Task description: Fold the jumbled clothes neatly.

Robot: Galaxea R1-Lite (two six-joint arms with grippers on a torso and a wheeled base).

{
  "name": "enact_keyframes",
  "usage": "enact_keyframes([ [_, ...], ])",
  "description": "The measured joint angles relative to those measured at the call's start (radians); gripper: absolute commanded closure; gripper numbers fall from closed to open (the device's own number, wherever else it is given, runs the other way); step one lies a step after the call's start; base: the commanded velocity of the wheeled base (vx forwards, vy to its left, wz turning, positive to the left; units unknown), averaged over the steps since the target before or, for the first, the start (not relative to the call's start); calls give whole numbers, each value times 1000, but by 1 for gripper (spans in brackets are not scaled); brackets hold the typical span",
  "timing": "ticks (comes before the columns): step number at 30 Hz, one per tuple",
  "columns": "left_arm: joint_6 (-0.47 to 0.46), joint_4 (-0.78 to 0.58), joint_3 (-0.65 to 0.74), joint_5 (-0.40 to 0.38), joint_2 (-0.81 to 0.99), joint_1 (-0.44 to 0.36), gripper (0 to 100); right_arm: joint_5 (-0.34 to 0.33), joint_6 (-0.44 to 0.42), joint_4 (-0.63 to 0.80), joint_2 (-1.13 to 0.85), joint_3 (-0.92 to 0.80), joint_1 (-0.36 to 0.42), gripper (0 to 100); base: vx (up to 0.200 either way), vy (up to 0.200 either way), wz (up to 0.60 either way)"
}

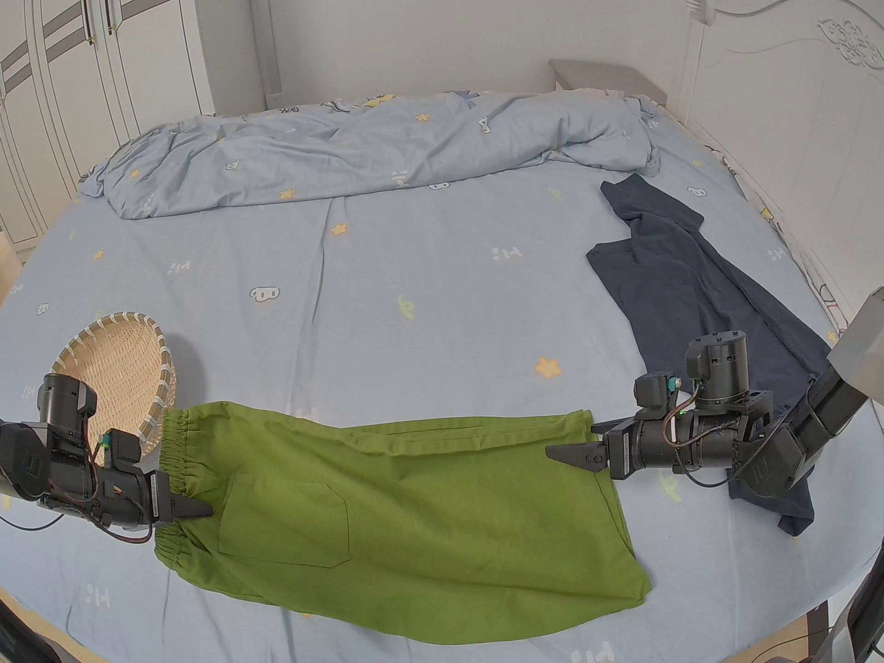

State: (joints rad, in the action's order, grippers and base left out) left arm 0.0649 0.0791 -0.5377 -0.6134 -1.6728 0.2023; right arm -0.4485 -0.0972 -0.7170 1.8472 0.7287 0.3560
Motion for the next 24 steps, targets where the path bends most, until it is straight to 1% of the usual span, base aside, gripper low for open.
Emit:
enact_keyframes([
  [18, 1, 0, -5, 0, 1, -1, 100, -10, -2, -22, 70, 77, -14, 0, 0, 0, 0],
  [19, 1, 0, -5, 0, 1, -2, 100, -10, -3, -22, 72, 79, -14, 100, 0, 0, 0],
  [24, 1, 0, -5, 0, 1, -2, 100, -10, -3, -23, 82, 90, -14, 100, 0, 0, 0],
])
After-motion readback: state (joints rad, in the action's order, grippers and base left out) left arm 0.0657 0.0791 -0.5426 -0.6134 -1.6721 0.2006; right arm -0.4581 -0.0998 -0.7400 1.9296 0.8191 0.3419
